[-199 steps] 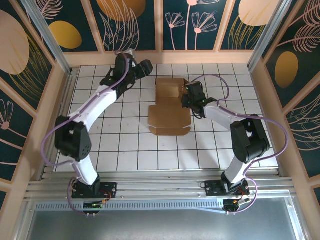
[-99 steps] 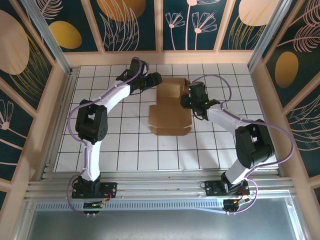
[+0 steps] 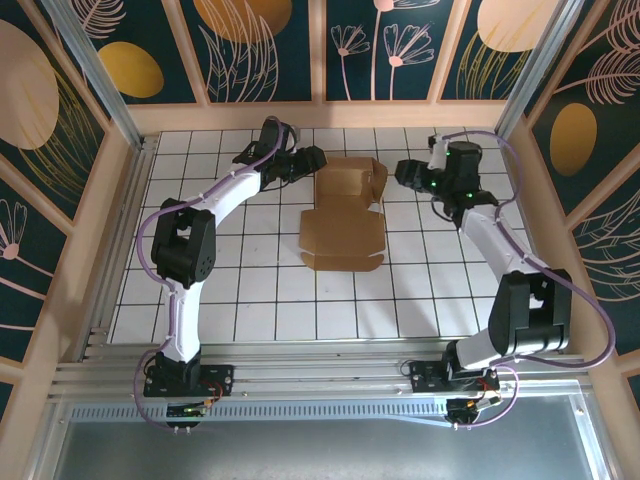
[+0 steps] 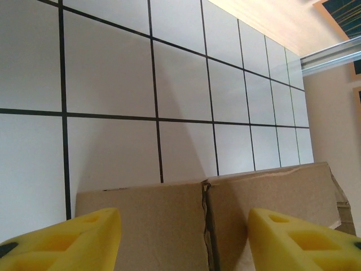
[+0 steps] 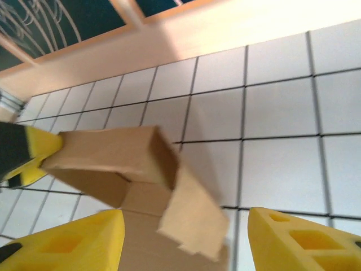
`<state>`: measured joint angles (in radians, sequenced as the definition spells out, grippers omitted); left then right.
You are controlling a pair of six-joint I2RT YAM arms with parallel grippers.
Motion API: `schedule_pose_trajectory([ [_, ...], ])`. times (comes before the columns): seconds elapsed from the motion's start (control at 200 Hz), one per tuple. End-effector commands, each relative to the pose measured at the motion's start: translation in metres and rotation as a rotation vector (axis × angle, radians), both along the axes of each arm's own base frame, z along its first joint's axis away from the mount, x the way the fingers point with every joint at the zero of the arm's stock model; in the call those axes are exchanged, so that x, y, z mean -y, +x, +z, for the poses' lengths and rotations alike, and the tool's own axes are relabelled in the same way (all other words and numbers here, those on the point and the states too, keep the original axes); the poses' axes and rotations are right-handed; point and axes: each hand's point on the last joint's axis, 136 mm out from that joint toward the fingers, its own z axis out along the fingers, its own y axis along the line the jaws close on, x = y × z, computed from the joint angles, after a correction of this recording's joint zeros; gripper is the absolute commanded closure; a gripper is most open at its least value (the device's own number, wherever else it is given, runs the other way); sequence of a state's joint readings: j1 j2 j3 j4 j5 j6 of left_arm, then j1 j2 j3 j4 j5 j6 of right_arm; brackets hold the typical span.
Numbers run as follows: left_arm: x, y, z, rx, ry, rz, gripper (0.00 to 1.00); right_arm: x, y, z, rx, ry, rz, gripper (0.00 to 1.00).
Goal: Fold the paper box
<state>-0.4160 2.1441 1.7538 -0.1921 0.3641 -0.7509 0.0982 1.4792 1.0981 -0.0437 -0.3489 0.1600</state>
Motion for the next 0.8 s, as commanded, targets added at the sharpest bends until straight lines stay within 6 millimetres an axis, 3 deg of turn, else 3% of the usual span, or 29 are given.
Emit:
schedule_pose_trajectory([
  [0.0,0.001,-0.010,-0.004,-0.043,-0.015,-0.013,0.40,0.003,0.014,-0.005,0.088,-0.141,0.147,0.40],
  [0.105,0.001,-0.010,-0.002,-0.039,-0.016,-0.018,0.40,0.012,0.024,-0.033,0.139,-0.324,0.251,0.42],
  [0.285,0.002,-0.011,-0.001,-0.041,-0.013,-0.026,0.40,-0.002,0.029,-0.068,0.225,-0.515,0.512,0.41],
  [0.526,0.003,-0.010,0.000,-0.041,-0.020,-0.029,0.40,-0.031,0.042,-0.089,0.218,-0.441,0.716,0.40],
  [0.686,0.004,-0.010,0.000,-0.041,-0.023,-0.034,0.40,-0.054,0.041,-0.112,0.184,-0.420,0.793,0.40],
  [0.796,0.005,-0.010,0.000,-0.045,-0.026,-0.039,0.40,-0.069,0.035,-0.117,0.176,-0.377,0.840,0.40],
])
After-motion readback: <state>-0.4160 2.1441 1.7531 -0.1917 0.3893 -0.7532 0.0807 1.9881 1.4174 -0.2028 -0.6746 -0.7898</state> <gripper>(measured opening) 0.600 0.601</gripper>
